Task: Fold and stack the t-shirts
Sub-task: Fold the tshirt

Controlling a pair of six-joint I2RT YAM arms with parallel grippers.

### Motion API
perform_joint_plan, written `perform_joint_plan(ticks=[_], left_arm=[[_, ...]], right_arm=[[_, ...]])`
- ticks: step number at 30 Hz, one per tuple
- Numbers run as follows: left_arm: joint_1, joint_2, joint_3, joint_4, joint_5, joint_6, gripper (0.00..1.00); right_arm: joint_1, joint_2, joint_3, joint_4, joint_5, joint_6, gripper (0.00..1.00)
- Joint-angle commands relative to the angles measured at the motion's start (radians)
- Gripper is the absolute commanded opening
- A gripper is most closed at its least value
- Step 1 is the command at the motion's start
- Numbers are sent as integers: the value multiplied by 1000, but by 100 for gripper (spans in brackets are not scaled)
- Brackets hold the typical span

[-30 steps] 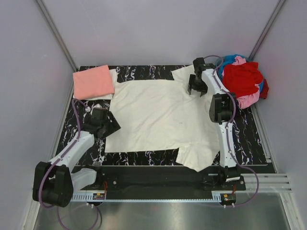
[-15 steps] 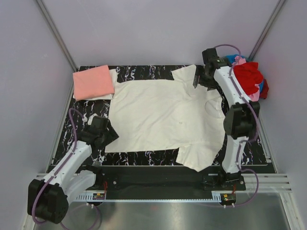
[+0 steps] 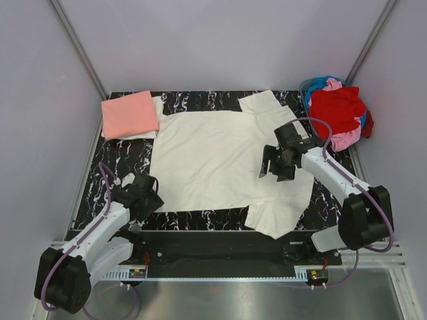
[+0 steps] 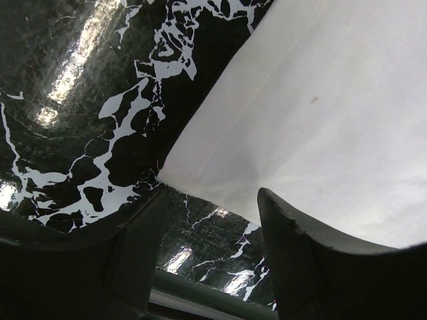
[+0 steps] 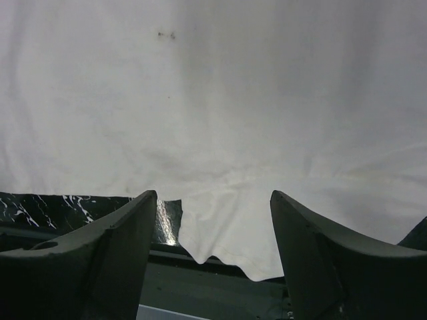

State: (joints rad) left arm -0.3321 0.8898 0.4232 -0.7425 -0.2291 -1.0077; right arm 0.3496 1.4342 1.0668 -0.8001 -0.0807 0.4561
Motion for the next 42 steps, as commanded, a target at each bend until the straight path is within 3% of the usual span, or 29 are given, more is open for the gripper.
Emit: perform_joint_plan(ticks=[1, 5, 9, 10, 13, 16, 17, 22, 30, 35, 42], left_arm=[[-4, -11, -14, -9, -49, -40, 62], [-2, -9, -11, 8, -62, -37, 60], [-1, 69, 20, 40, -81, -19, 42], [-1, 77, 19, 48, -81, -14, 32], [5, 90, 19, 68, -78, -2, 25], [28, 84, 9, 95, -56, 29, 11], [34, 83, 8, 104, -53, 35, 0], [44, 61, -4, 127, -38, 52, 0], [45, 72, -11, 153, -18, 66, 0], [45, 69, -14, 161, -10, 72, 0], [47, 58, -15, 160, -7, 77, 0]], right_arm=[[15, -130, -16, 55, -39, 45, 77], [29, -213, -86, 16, -13, 87, 78], [109, -227, -145, -43, 1, 137, 78], [138, -221, -154, -53, 9, 148, 78], [251, -189, -169, -91, 76, 197, 79], [319, -164, -177, -125, 145, 256, 80], [330, -163, -188, -129, 150, 268, 80], [416, -179, -232, -171, 170, 348, 72], [663, -121, -323, -156, 205, 541, 59], [660, -166, -372, -99, 254, 586, 49], [631, 15, -286, -90, 250, 498, 51]])
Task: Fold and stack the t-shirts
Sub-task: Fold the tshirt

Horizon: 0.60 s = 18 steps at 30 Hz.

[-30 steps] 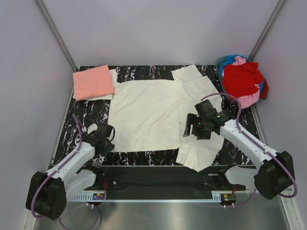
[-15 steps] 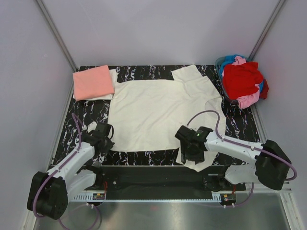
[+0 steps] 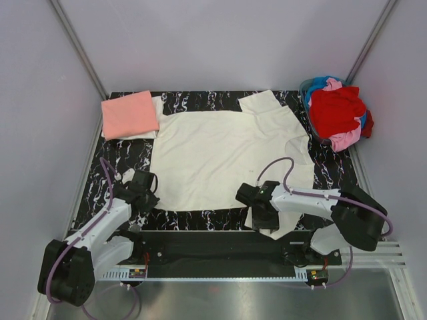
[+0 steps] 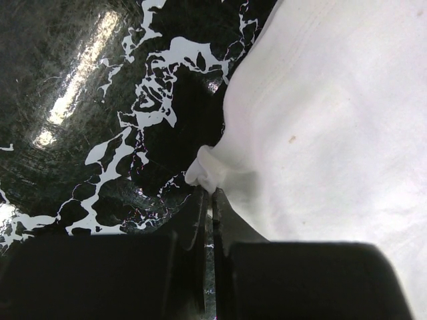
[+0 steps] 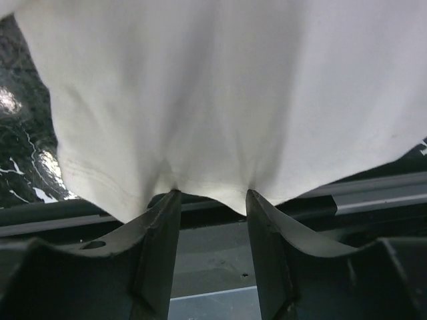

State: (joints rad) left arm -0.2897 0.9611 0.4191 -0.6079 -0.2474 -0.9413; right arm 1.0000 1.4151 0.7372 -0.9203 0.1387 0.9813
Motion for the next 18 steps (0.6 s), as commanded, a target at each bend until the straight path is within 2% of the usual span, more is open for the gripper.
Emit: perform_joint_plan(ticks=[1, 2, 4, 10, 11, 13, 14, 16, 18], left_arm=[[3, -18, -13, 25, 11, 10, 0], [4, -22, -13, 23, 11, 10, 0], [4, -27, -14, 25, 11, 6, 0], [4, -30, -16, 28, 14, 12, 0], [4, -25, -17, 30, 16, 10, 0], [4, -22, -17, 34, 17, 13, 0], [4, -19, -16, 36, 17, 13, 0], [4, -19, -14, 34, 20, 16, 0], [4, -41, -11, 22, 23, 19, 0]], right_arm=[[-41, 33, 22, 47, 9, -50, 52], [-120, 4, 1, 102, -64, -109, 52], [-164, -36, -31, 147, -79, -142, 55], [-198, 25, -7, 167, -99, -202, 40], [-198, 7, -13, 175, -100, -196, 31], [-198, -7, -25, 176, -99, -188, 21], [-198, -21, -28, 175, -97, -179, 10], [-198, -31, -27, 164, -93, -168, 1], [-198, -42, -21, 129, -79, -162, 1]])
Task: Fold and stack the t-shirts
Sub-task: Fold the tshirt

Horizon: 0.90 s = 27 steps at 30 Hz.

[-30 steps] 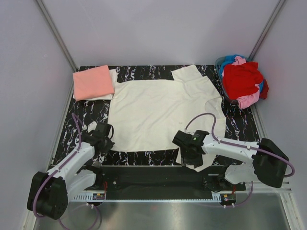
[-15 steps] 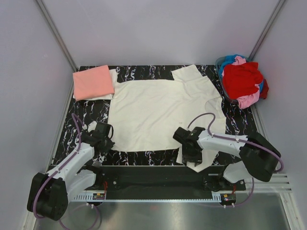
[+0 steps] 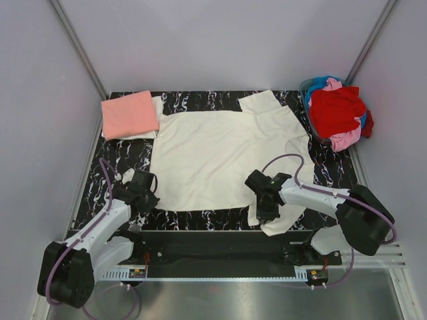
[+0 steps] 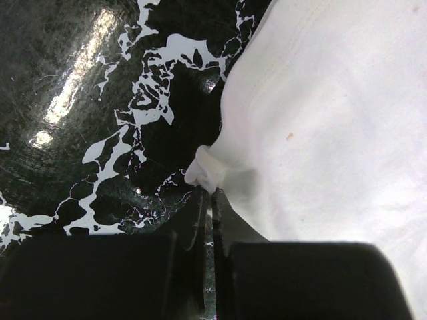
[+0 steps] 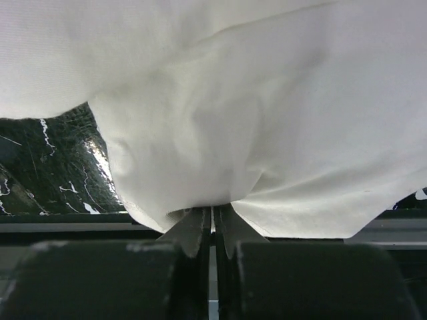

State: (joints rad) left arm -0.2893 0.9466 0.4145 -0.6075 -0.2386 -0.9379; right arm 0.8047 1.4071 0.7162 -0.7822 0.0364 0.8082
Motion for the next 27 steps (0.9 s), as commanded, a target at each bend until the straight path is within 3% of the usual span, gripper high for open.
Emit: perform_joint_plan(ticks=[1, 4, 8, 15, 20, 27], left_arm=[[4, -40, -3, 12, 18, 16, 0], [3, -120, 12, -46, 45, 16, 0], [2, -169, 12, -40, 181, 14, 0], [2, -209, 127, -135, 228, 10, 0], [10, -161, 242, -195, 191, 53, 0], [51, -57, 363, -227, 156, 122, 0]], right_arm=[[-2, -39, -1, -15, 22, 9, 0], [19, -105, -20, -57, 22, 52, 0], [68, -270, -21, -176, 55, 144, 0], [76, -494, 138, -379, 186, 232, 0], [70, -381, 296, -453, 296, 177, 0], [-33, -244, 429, -405, 316, -5, 0]])
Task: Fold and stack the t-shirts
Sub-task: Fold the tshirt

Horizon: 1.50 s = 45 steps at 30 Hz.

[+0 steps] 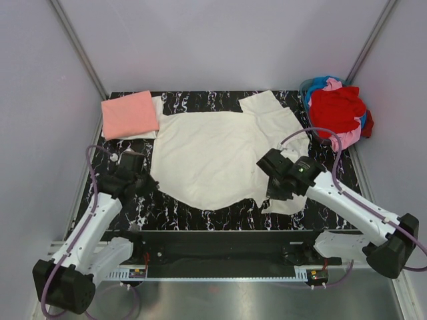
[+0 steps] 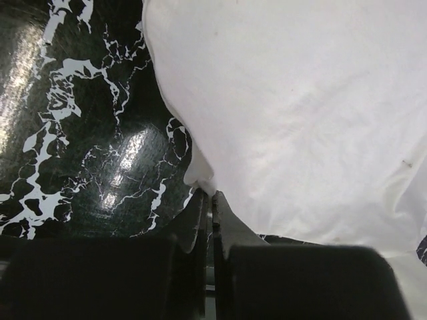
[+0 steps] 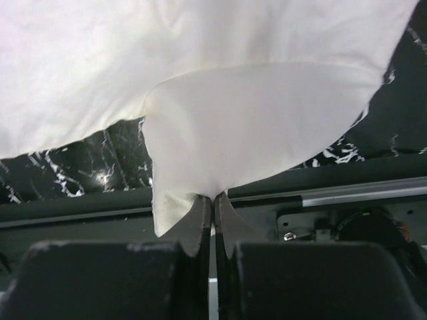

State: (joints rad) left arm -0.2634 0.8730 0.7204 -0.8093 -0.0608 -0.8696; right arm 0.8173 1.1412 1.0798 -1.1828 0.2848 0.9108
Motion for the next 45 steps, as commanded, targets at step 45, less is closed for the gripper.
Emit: perform_joint_plan(ticks=[45], left_arm=[[228, 862, 546, 61, 35, 323, 0]], right_arm=[[-438, 854, 693, 22, 234, -736, 0]])
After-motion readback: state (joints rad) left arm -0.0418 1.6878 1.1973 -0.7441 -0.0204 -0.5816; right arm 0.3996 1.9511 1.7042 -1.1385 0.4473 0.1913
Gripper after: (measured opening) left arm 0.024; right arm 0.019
